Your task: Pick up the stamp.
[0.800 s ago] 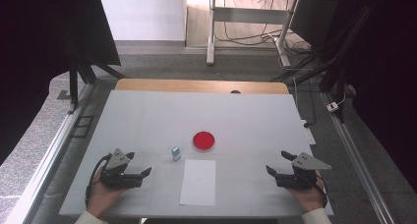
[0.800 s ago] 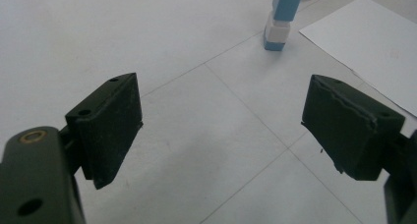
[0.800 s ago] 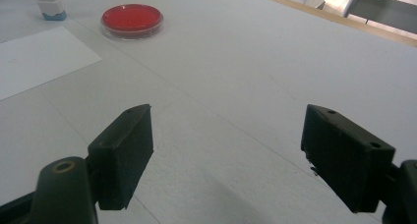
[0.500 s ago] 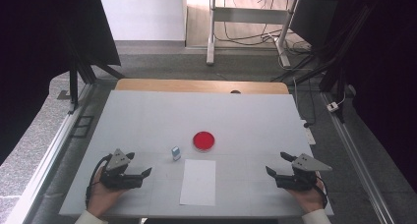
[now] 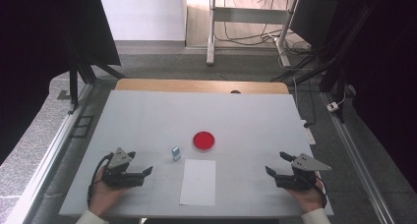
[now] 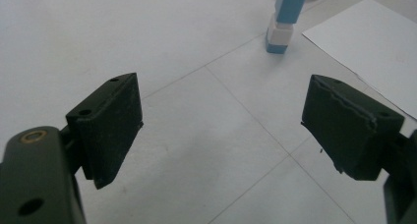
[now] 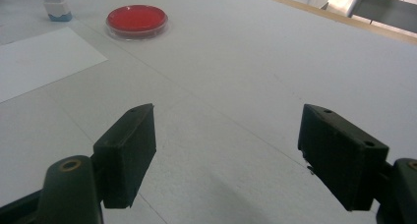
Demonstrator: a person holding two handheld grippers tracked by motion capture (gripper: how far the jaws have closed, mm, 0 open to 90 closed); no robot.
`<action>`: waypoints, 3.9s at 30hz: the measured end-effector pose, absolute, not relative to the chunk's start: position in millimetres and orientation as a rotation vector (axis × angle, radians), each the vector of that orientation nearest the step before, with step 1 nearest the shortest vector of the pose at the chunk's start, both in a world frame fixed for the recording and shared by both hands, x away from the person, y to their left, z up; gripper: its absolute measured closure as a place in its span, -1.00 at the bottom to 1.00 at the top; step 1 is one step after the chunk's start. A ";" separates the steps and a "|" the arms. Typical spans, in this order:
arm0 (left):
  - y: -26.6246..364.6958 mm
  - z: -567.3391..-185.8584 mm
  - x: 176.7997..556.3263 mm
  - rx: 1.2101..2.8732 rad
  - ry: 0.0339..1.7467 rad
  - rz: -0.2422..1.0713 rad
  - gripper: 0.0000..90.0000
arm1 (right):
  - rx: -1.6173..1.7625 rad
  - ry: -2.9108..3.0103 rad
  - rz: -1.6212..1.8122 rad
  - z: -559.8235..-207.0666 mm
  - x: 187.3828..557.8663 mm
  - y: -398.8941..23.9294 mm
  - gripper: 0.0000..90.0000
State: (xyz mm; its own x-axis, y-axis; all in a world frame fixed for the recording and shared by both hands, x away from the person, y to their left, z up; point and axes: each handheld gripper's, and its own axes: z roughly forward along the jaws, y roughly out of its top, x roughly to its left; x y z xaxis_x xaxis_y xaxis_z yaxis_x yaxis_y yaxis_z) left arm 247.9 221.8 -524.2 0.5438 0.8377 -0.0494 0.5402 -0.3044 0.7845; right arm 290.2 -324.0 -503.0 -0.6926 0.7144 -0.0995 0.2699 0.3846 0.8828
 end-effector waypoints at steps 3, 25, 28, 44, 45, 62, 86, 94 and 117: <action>222.0 -524.4 246.4 1.988 1.125 0.485 -0.66 | 0.850 2.165 1.280 -501.9 290.1 -325.5 -0.51; 215.6 -519.4 253.7 2.001 1.064 0.494 -0.64 | 0.851 2.200 1.278 -504.7 292.9 -315.7 -0.46; 209.6 -515.8 255.8 2.009 1.044 0.505 -0.64 | 0.851 2.198 1.283 -504.4 292.6 -315.9 -0.46; 190.0 -508.8 273.6 2.030 1.010 0.479 -0.60 | 0.829 2.219 1.266 -507.5 293.4 -311.1 -0.45; 188.5 -509.0 275.2 2.030 1.013 0.477 -0.60 | 0.829 2.219 1.270 -507.5 293.5 -311.0 -0.45; 159.0 -509.5 294.6 2.095 0.932 0.445 -0.53 | 0.815 2.218 1.269 -507.9 296.8 -308.5 -0.44; 138.4 -515.7 311.3 2.114 0.908 0.442 0.01 | 0.831 2.227 1.246 -510.4 296.5 -307.3 -0.44; 138.2 -515.3 310.2 2.117 0.897 0.453 0.22 | 0.825 2.226 1.233 -510.2 295.8 -307.3 -0.44; 138.3 -514.4 308.4 2.117 0.875 0.474 0.66 | 0.819 2.220 1.241 -509.1 294.0 -308.6 -0.44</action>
State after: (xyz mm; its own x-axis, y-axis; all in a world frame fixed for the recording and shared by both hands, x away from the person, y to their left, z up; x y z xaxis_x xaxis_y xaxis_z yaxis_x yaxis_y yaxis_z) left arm 308.4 138.3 -514.4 0.6934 0.7194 0.0414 0.4281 -0.4576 0.7793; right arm 294.0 -308.6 -509.1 -0.7140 0.6920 -0.1065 0.2716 0.4139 0.8689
